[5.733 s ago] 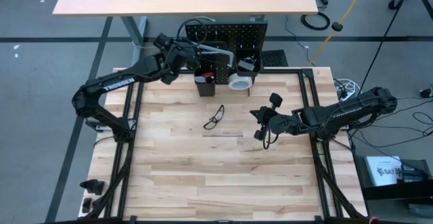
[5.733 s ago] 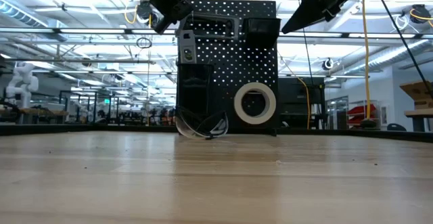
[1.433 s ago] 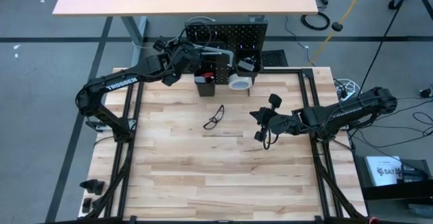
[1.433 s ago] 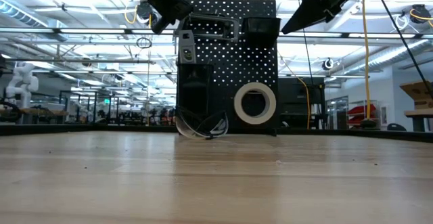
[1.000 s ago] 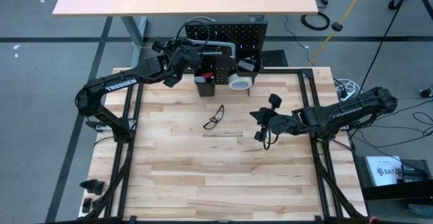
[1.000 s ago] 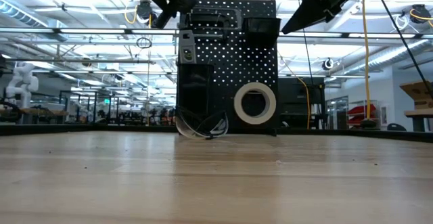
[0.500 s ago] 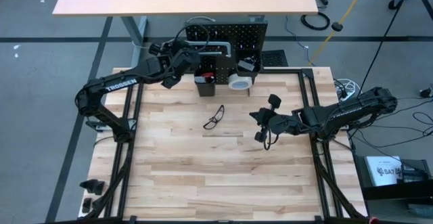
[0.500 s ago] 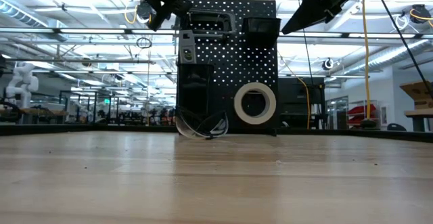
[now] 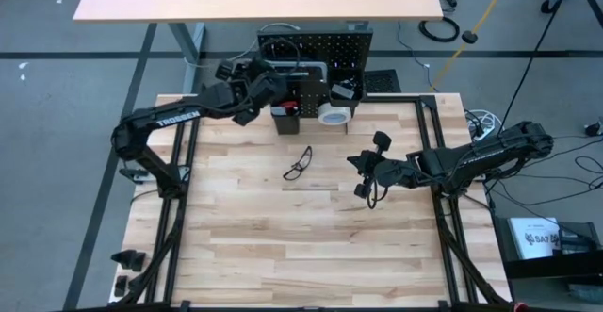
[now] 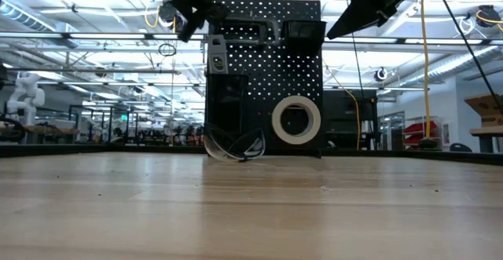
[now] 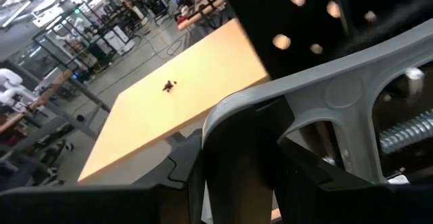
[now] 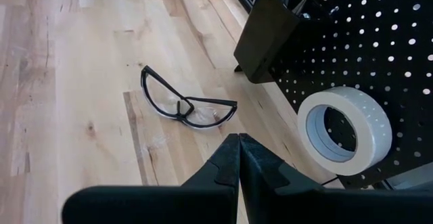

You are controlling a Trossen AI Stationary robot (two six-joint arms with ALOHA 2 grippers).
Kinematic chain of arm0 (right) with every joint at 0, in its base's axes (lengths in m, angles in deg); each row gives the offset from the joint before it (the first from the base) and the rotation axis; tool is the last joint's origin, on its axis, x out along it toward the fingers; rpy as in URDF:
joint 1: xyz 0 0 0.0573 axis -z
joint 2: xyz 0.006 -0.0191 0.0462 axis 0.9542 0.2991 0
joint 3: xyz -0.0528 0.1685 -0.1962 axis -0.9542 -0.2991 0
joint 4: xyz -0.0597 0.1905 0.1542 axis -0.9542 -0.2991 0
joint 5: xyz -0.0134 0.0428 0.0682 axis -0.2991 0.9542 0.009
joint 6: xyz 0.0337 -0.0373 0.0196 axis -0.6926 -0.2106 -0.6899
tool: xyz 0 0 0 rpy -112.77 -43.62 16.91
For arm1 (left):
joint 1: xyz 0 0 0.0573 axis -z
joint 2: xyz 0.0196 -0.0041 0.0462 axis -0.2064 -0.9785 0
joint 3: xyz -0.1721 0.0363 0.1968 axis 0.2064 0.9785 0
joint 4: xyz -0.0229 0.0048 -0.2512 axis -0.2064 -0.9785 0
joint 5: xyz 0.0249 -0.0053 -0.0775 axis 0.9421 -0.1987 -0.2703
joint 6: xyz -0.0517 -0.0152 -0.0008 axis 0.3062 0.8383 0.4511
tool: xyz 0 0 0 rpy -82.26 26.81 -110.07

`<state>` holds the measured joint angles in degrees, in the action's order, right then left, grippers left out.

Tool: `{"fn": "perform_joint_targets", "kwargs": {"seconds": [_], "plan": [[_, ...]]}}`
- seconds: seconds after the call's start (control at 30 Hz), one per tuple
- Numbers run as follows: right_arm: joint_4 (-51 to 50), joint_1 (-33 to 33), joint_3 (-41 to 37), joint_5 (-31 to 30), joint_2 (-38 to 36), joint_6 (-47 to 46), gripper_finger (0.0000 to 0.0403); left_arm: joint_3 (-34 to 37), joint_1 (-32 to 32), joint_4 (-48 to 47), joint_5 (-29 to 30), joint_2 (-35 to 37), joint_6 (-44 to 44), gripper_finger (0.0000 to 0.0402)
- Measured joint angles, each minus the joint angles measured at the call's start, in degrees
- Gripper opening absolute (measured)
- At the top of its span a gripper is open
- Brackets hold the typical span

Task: Hang tools onto peg board
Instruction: Hang the gray hacksaw on the black peg board

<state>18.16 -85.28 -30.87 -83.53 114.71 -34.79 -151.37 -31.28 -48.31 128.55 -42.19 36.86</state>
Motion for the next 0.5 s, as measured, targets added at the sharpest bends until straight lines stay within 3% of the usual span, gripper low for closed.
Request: {"fn": "perform_joint_targets", "kwargs": {"seconds": [0.2, 0.5], "plan": [[0.0, 0.0, 0.0, 0.0, 0.0, 0.0, 0.0000, 0.0, 0.0, 0.6, 2.2, -1.3, -0.2, 0.0130], [-0.3, 0.0, 0.0, 0.0, 0.0, 0.3, 0.0000, 0.0, 0.0, 1.9, 0.1, -1.0, -2.3, 0.0130]]}}
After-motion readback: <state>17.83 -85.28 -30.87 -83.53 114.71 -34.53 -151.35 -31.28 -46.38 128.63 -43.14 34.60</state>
